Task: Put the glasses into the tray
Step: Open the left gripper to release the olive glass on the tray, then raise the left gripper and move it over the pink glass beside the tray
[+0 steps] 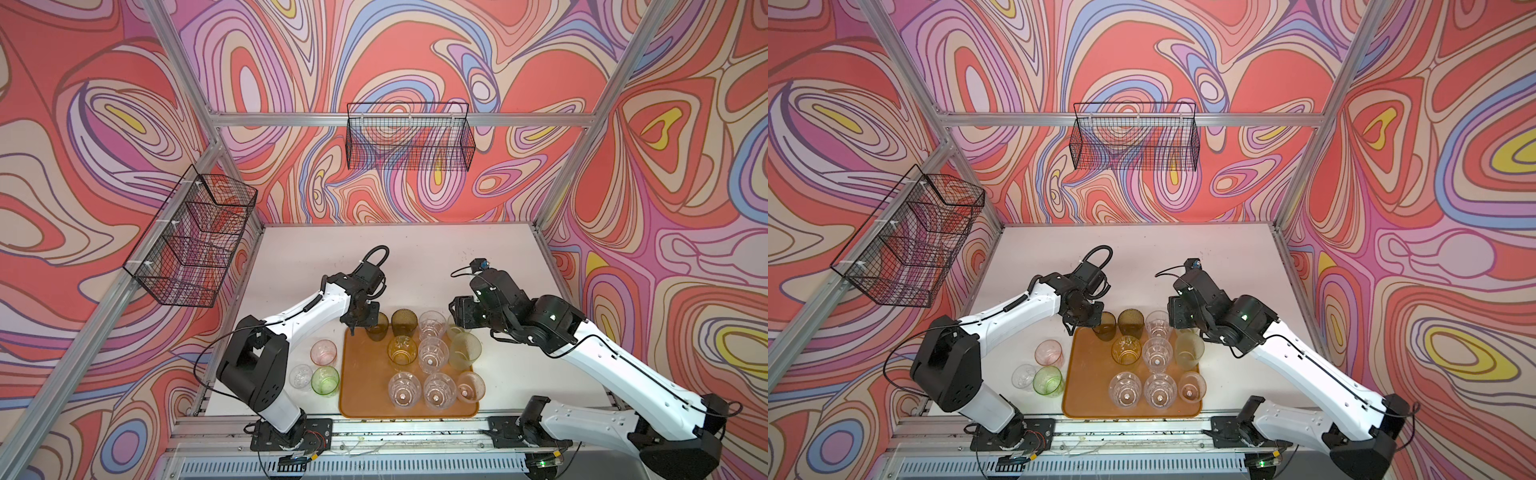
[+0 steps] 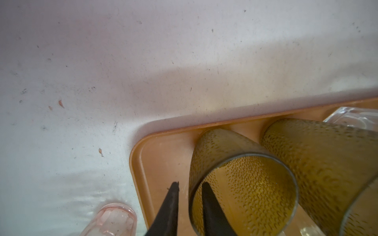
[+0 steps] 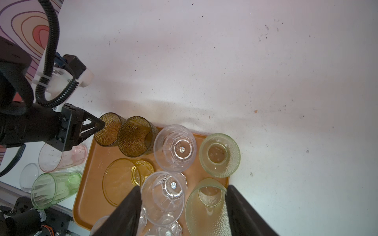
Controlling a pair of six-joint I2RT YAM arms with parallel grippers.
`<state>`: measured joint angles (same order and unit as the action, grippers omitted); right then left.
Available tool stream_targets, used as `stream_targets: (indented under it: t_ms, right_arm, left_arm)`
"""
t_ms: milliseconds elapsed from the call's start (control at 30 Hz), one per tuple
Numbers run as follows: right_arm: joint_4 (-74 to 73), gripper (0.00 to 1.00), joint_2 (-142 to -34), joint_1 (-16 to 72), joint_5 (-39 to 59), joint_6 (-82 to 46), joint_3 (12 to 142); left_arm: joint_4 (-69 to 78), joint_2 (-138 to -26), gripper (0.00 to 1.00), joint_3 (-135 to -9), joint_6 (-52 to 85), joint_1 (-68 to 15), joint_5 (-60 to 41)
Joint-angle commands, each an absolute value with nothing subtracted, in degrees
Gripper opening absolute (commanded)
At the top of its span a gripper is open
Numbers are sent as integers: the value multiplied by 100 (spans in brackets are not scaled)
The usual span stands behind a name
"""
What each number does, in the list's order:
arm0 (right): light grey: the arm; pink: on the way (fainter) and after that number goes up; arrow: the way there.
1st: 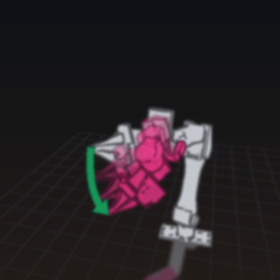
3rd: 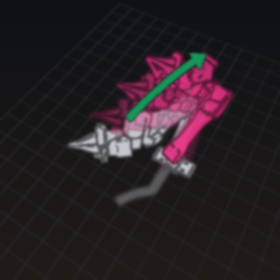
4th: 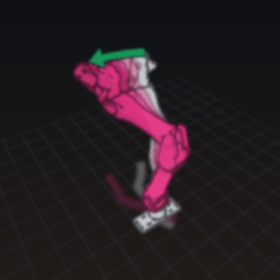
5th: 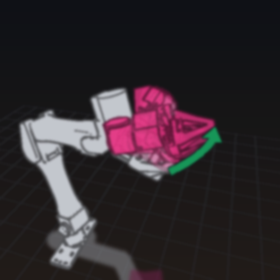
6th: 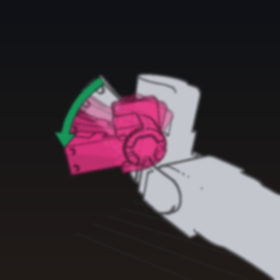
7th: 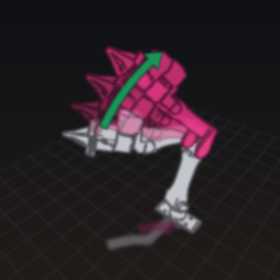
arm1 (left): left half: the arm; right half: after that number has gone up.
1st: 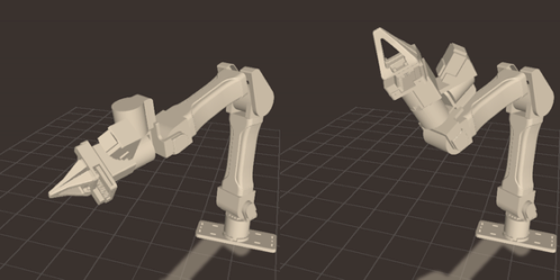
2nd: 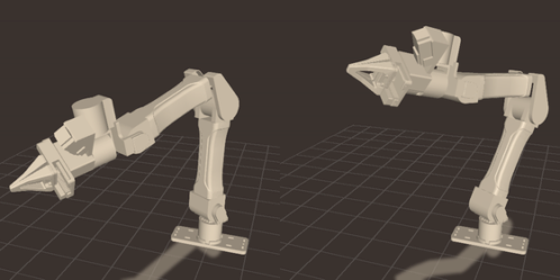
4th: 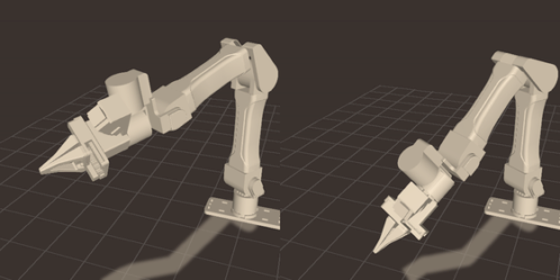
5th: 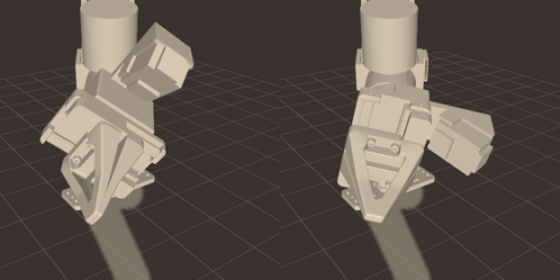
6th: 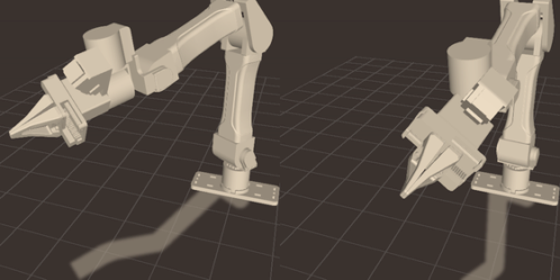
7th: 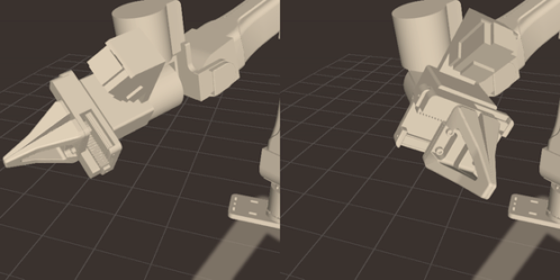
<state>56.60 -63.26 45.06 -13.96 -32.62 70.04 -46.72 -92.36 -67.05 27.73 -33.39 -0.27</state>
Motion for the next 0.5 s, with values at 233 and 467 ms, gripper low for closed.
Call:
stream_targets:
  t_ms: [233,467]
  right_arm:
    - [5739,67,-6315,4484,-1465,-3284,7068]
    - [5726,67,-6317,4486,-1467,-3283,7040]
  left_arm:
    - [-5440,-8729,36,-7178,2850,-3357,58]
    - [-5992,-8444,37,-7352,2887,-3284,78]
